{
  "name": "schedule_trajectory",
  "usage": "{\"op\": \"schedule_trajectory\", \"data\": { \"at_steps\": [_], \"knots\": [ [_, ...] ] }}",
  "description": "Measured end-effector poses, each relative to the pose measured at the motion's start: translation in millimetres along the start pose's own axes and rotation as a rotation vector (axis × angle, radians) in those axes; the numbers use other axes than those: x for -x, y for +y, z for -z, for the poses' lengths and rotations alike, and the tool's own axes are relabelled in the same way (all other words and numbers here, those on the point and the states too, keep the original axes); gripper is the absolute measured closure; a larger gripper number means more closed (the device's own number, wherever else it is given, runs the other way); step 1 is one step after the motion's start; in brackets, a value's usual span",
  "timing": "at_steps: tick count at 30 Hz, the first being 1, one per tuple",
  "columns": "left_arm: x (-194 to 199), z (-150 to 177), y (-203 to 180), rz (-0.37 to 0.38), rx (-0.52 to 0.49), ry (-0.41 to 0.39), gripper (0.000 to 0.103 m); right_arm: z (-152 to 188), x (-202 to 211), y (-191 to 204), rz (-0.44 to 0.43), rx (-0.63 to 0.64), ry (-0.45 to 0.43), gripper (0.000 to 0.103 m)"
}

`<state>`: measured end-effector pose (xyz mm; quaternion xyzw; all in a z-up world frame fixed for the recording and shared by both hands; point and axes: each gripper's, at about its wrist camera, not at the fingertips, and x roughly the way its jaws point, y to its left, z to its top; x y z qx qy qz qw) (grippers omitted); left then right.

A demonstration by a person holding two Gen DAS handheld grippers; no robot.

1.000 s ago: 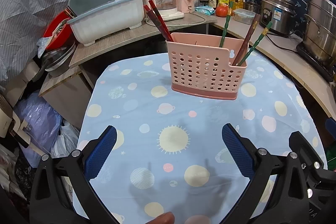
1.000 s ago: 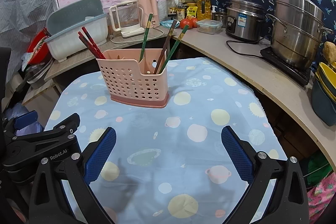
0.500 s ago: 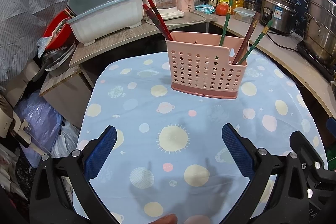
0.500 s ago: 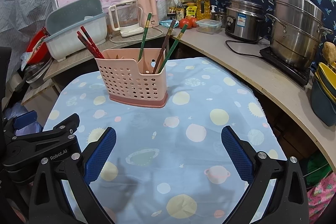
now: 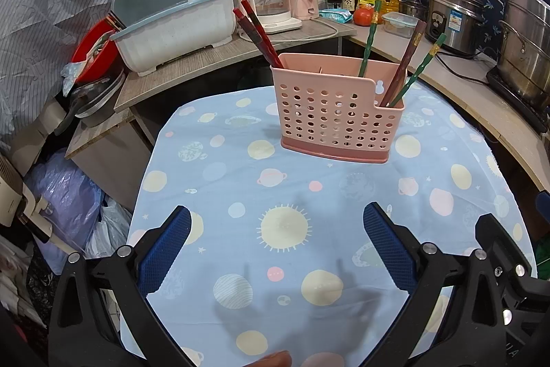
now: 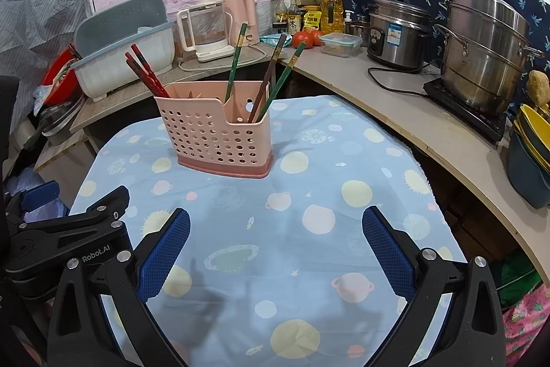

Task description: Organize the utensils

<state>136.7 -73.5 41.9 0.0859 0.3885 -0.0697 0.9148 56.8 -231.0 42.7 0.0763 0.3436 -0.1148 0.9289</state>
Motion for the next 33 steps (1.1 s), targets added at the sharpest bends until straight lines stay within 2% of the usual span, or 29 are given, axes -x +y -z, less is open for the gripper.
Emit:
{"op": "schedule_trajectory", "data": {
  "at_steps": [33],
  "knots": [
    [-0.3, 2.9, 2.4, -0.006, -0.001, 0.009, 0.007, -0.3, 0.3, -6.3, 0.005, 0.003, 0.004, 0.006]
  ]
}}
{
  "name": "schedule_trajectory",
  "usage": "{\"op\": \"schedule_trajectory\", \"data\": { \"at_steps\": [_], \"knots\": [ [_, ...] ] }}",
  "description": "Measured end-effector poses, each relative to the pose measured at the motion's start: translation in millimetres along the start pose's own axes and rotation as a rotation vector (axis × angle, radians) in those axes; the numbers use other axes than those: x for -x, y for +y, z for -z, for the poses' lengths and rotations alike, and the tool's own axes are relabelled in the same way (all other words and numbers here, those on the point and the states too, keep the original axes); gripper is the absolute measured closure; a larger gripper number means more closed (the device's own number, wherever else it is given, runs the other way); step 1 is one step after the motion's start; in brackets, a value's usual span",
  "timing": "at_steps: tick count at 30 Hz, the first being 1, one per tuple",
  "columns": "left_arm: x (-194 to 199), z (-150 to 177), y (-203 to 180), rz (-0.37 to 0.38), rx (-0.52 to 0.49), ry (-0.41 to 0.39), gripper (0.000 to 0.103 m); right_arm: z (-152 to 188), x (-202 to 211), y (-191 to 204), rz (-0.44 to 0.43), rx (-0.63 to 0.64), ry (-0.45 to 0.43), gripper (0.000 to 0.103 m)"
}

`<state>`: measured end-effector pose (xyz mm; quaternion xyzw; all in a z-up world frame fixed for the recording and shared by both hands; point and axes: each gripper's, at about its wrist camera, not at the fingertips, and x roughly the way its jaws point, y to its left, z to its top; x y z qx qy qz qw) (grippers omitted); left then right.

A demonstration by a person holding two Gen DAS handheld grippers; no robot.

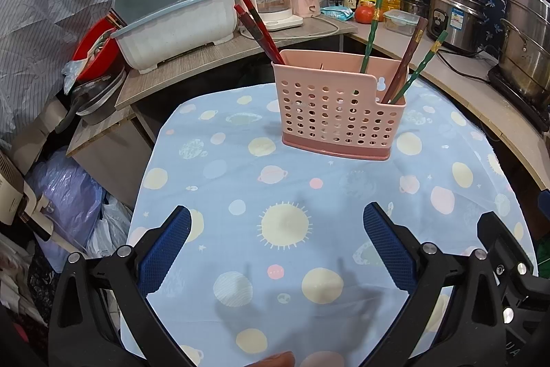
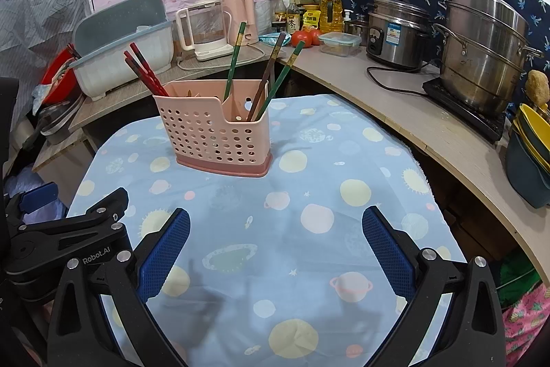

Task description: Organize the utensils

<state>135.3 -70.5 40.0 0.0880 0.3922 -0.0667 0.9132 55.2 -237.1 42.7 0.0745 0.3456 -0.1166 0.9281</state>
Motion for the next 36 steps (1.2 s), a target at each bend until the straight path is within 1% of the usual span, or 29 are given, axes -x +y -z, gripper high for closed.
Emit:
{"op": "schedule_trajectory", "data": {
  "at_steps": [12, 36],
  "knots": [
    [-2.0, 1.4, 1.2, 0.000, 0.009, 0.013, 0.007, 0.6, -0.7, 1.7, 0.002, 0.000, 0.001, 0.006],
    [-0.8, -5.6, -4.8, -0.016, -0.001, 0.001, 0.008, -0.1, -3.0, -1.0, 0.004, -0.001, 0.003, 0.006]
  ]
}}
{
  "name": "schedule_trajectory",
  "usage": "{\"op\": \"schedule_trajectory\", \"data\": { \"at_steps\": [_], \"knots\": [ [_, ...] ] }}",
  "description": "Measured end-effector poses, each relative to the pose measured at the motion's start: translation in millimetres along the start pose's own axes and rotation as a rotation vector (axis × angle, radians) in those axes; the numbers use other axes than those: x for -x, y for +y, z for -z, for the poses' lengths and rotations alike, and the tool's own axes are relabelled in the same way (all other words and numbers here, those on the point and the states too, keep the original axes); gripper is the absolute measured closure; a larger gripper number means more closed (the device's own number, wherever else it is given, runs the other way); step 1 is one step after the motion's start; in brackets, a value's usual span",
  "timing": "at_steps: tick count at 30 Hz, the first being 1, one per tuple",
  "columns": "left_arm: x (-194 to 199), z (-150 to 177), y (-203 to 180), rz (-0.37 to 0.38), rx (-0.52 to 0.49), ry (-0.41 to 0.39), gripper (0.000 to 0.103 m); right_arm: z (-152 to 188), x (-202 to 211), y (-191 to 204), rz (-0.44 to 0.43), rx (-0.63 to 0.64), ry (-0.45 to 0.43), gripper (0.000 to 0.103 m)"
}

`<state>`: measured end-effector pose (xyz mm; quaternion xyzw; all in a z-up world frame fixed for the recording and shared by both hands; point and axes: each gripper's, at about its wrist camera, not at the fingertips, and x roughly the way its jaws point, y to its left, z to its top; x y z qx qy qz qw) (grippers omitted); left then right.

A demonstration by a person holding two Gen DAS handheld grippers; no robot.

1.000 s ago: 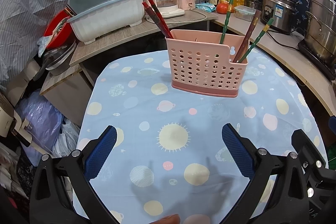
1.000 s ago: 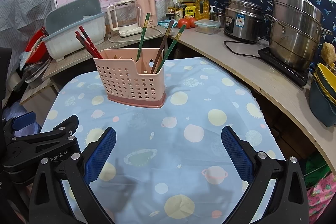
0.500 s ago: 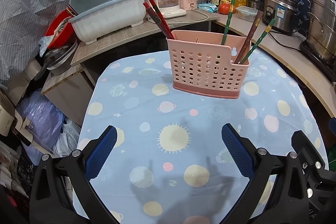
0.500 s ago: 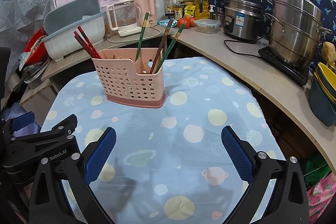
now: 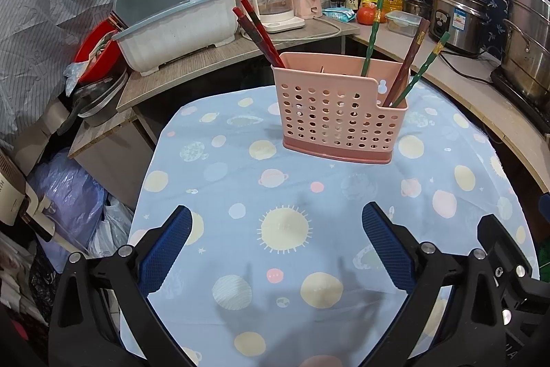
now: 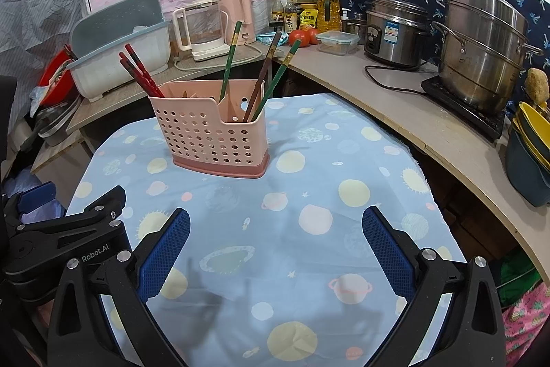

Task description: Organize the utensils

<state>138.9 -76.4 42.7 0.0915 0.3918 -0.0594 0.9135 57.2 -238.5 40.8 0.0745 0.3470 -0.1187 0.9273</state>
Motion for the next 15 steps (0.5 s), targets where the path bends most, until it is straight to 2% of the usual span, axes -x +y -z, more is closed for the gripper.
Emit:
{"op": "schedule_trajectory", "data": {
  "at_steps": [15],
  "knots": [
    [0.1, -6.4, -0.5, -0.006, -0.005, -0.013, 0.008, -4.3, -2.2, -4.8, 0.010, 0.005, -0.006, 0.006]
  ]
}}
